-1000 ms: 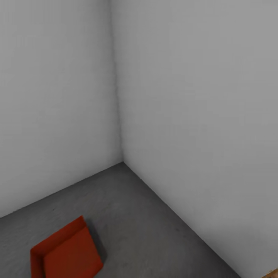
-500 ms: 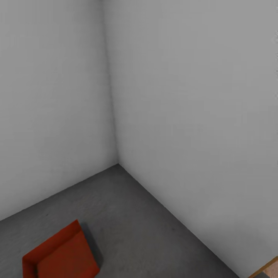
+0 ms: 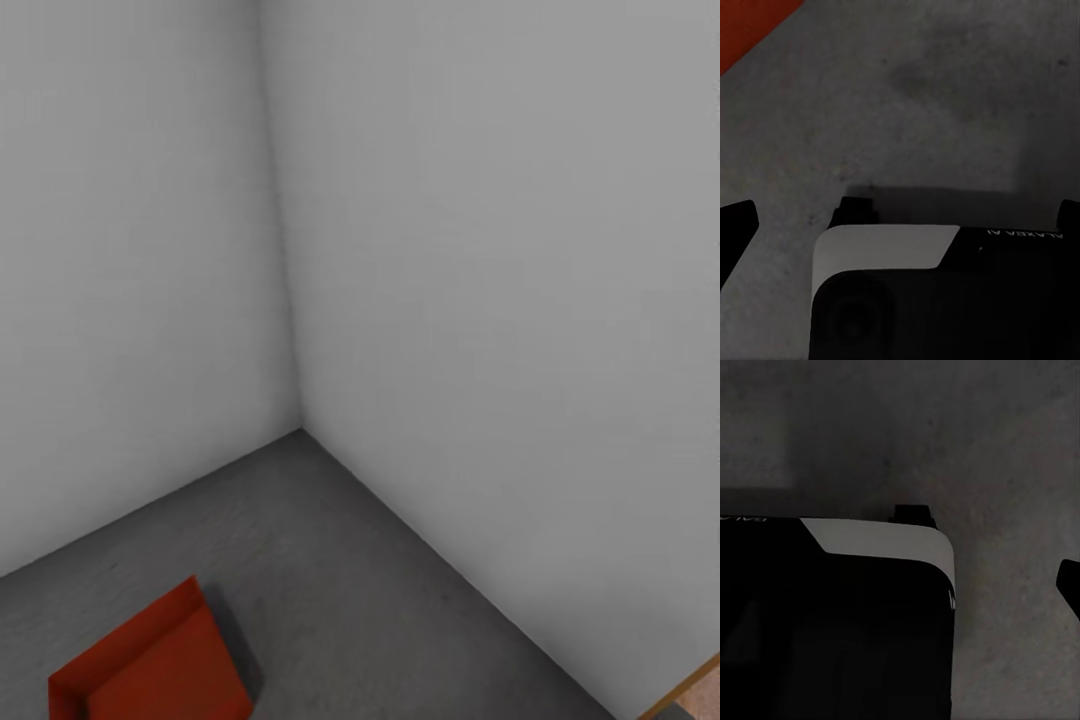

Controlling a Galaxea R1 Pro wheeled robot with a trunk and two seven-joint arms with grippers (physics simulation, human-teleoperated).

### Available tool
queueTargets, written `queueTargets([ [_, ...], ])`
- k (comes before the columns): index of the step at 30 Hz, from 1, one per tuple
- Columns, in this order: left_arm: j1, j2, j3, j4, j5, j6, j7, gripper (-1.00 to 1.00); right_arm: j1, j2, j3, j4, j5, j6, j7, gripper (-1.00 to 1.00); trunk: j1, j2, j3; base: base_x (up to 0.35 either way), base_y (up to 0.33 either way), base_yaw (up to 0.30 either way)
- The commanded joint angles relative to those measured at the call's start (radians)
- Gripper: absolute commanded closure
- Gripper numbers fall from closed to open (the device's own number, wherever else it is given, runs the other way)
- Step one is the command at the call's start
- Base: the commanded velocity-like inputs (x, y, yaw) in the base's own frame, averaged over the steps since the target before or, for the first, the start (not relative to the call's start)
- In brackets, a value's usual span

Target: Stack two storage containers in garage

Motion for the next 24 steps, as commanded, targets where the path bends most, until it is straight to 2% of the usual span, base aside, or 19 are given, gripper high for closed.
queueTargets([
  [1, -0.001, 0.000, 0.000, 0.000, 0.010, -0.001, -0.004, -1.00, -0.001, 0.001, 0.008, 0.003, -0.008, -0.005, -0.001, -1.00, 0.000, -0.001, -0.001, 0.000, 0.000, -0.093],
  [24, -0.001, 0.000, 0.000, 0.000, 0.011, -0.001, -0.004, -1.00, -0.001, 0.001, 0.008, 0.004, -0.009, -0.005, 0.001, -1.00, 0.000, -0.001, 0.009, 0.000, 0.000, -0.231],
])
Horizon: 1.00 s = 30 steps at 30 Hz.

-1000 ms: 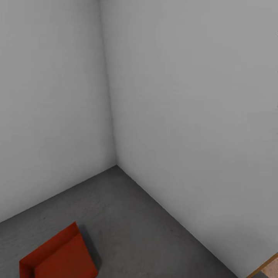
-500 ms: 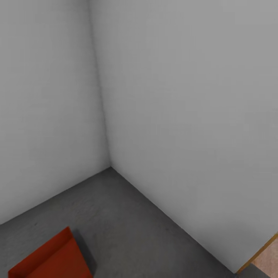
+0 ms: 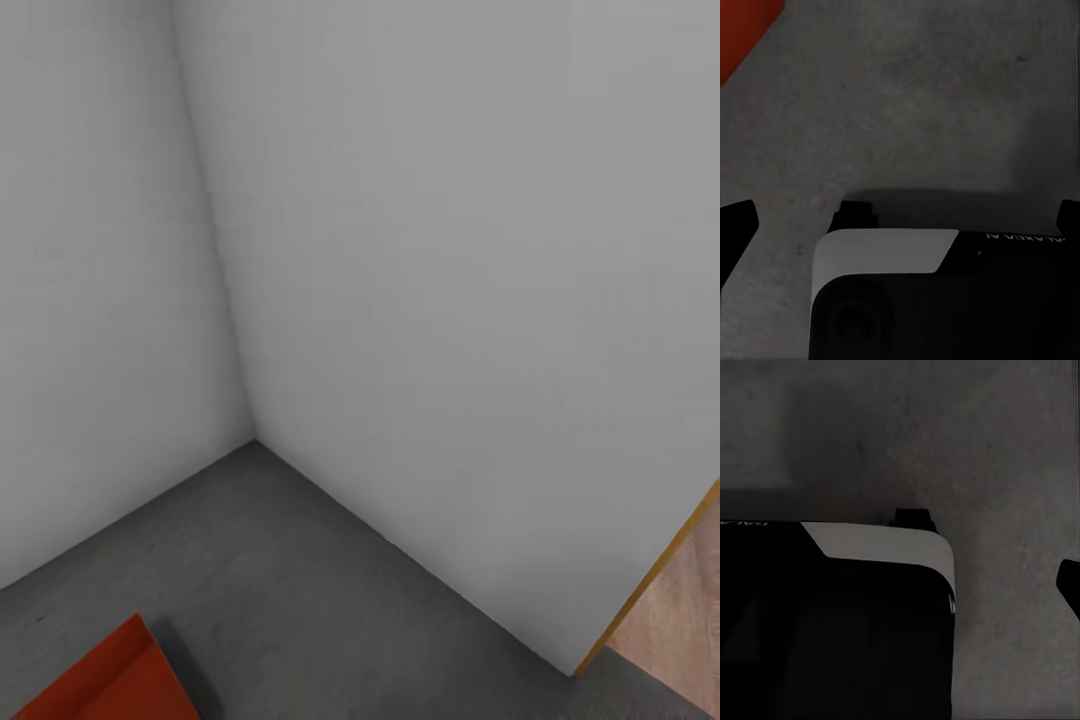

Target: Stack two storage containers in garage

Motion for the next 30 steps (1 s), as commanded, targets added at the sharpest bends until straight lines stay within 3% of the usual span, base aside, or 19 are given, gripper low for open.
queueTargets([
  [1, 0.000, 0.000, 0.000, 0.000, 0.011, -0.001, -0.004, -1.00, -0.001, 0.001, 0.008, 0.003, -0.008, -0.005, -0.001, -1.00, 0.000, -0.001, -0.001, 0.000, 0.000, -0.242],
  [30, 0.000, 0.000, 0.000, 0.001, 0.010, -0.001, -0.004, -1.00, -0.001, 0.002, 0.008, 0.003, -0.008, -0.005, -0.001, -1.00, 0.000, -0.001, 0.010, 0.000, 0.000, -0.242],
])
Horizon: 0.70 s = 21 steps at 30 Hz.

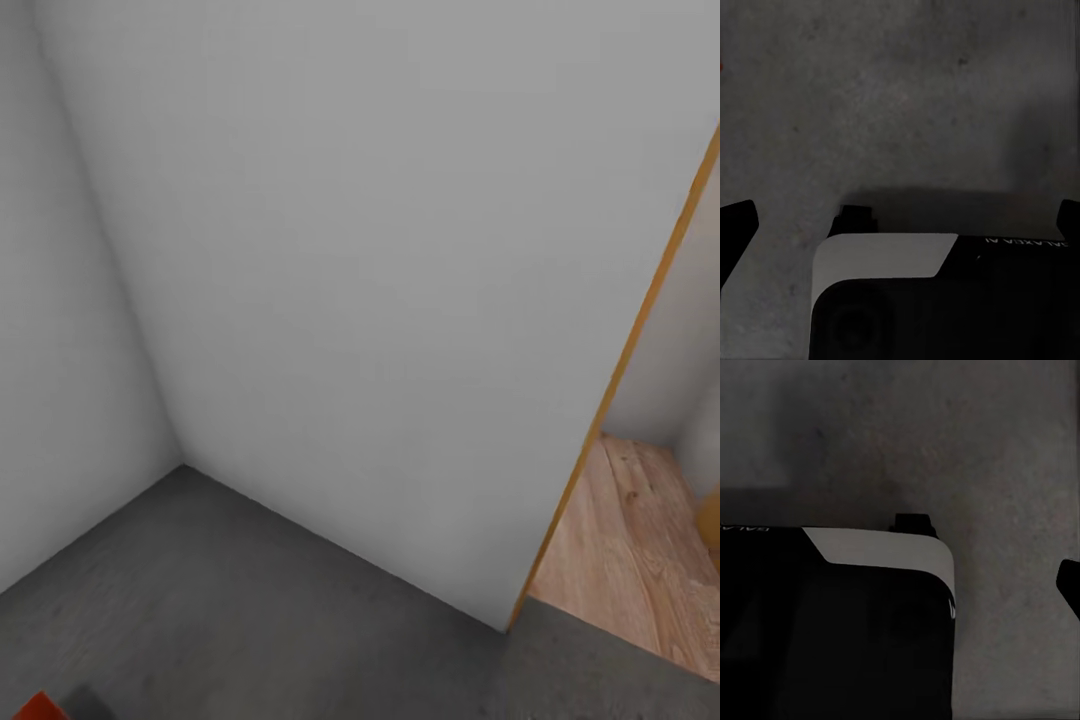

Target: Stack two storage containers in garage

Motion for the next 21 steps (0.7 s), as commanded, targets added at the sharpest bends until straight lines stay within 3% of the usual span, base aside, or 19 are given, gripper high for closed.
queueTargets([
  [1, 0.000, 0.000, 0.000, 0.000, 0.010, -0.001, -0.004, -1.00, -0.001, 0.001, 0.008, 0.003, -0.008, -0.005, -0.001, -1.00, 0.000, -0.001, -0.001, 0.000, 0.000, -0.242],
  [21, 0.000, 0.000, 0.000, 0.000, 0.011, -0.001, -0.004, -1.00, -0.002, 0.002, 0.008, 0.004, -0.008, -0.005, -0.001, -1.00, 0.000, -0.001, 0.007, 0.000, 0.000, -0.242],
])
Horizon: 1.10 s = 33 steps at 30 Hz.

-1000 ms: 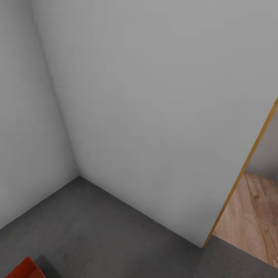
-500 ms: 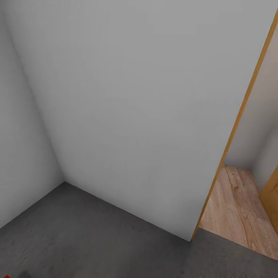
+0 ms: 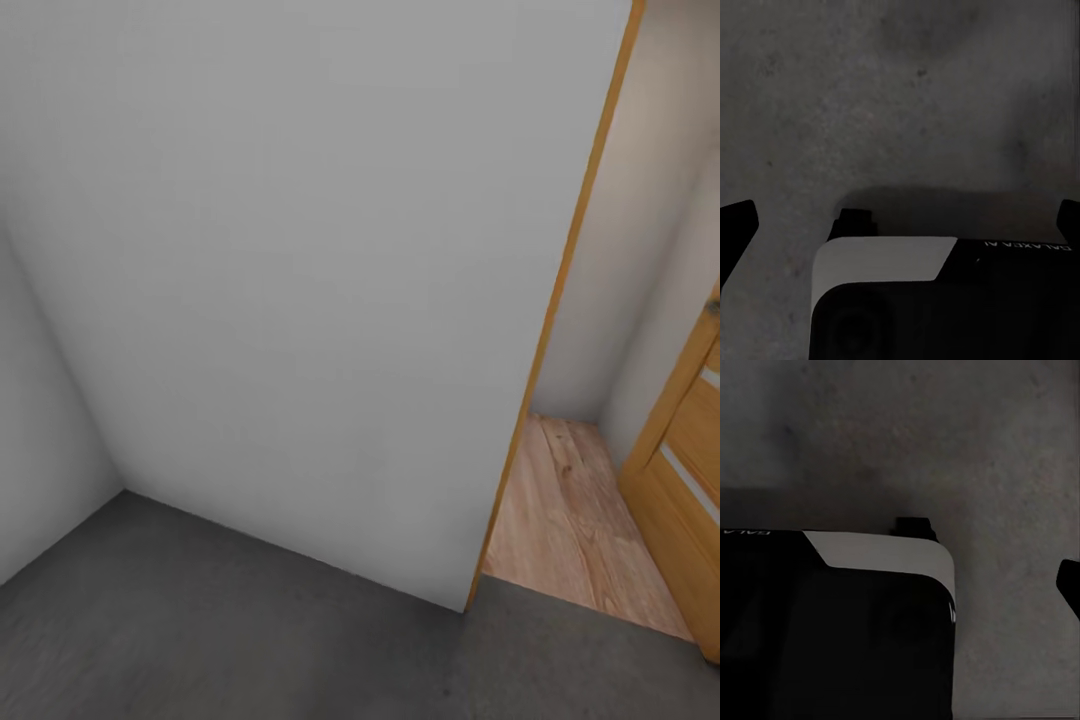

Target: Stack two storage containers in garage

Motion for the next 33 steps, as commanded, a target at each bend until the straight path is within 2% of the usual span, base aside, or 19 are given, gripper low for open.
queueTargets([
  [1, 0.000, 0.000, 0.000, 0.000, 0.010, -0.001, -0.004, -1.00, -0.001, 0.001, 0.008, 0.003, -0.008, -0.005, -0.001, -1.00, 0.000, -0.001, -0.001, 0.000, 0.000, -0.242],
  [33, 0.000, 0.000, 0.000, 0.000, 0.010, -0.001, -0.004, -1.00, -0.002, 0.001, 0.008, 0.003, -0.009, -0.005, -0.001, -1.00, 0.000, -0.001, 0.011, 0.000, 0.000, -0.242],
])
